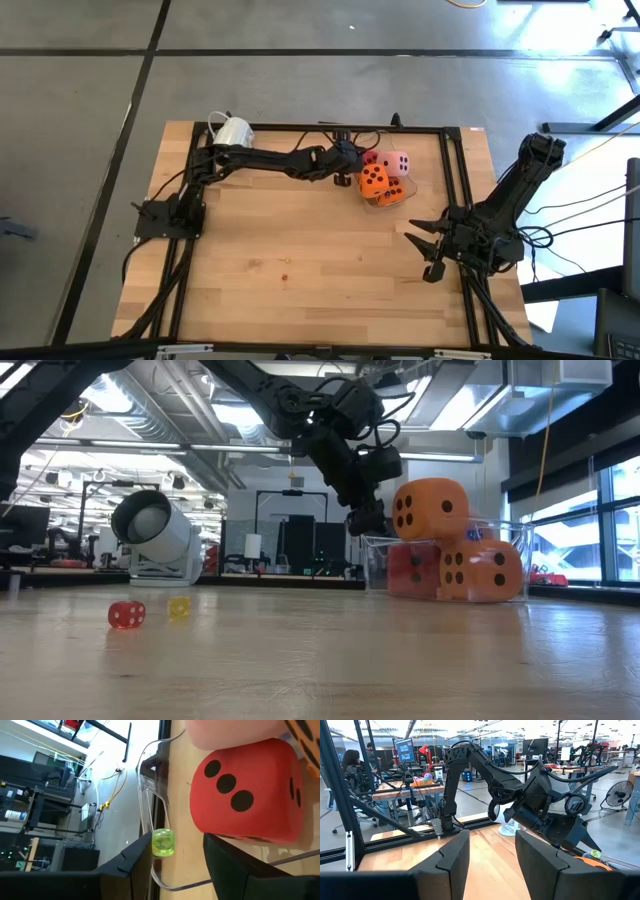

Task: Pick & Place Dice
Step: Put the small green die in the bin

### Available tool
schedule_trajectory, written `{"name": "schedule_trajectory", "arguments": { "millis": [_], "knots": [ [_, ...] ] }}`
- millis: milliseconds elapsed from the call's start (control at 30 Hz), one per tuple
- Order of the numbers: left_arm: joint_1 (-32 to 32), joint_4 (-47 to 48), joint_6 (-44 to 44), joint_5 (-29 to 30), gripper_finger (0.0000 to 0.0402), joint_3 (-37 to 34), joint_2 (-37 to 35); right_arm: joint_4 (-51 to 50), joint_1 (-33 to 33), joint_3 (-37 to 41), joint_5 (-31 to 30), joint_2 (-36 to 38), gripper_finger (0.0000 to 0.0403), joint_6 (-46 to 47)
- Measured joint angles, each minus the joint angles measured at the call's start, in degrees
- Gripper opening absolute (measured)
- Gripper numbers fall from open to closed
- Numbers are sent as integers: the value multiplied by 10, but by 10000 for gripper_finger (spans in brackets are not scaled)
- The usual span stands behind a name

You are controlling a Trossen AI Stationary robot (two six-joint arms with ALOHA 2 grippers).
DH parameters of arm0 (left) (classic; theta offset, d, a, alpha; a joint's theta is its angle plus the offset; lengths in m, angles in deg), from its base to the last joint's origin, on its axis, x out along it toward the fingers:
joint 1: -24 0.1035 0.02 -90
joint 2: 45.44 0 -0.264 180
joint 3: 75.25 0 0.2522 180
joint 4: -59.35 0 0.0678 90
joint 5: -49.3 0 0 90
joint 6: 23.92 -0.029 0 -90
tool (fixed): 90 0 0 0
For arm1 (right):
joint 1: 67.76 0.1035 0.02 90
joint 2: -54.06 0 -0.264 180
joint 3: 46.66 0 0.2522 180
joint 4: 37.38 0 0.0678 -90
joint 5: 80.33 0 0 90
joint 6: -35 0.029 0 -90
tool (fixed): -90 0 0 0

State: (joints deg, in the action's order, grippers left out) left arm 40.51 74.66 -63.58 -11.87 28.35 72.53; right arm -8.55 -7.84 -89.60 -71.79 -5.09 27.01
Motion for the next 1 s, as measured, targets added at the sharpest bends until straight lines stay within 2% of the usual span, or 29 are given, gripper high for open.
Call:
{"name": "schedule_trajectory", "arguments": {
  "millis": [400,700,1000],
  "knots": [
    [5,0,21,-9,174,0,0,-1,-18,0,-1,0,160,-6],
    [6,0,37,-70,174,0,-18,-2,-34,0,-1,0,160,-8],
    [27,44,41,-176,178,1,-63,-3,-35,0,1,0,160,-8]
  ]
}}
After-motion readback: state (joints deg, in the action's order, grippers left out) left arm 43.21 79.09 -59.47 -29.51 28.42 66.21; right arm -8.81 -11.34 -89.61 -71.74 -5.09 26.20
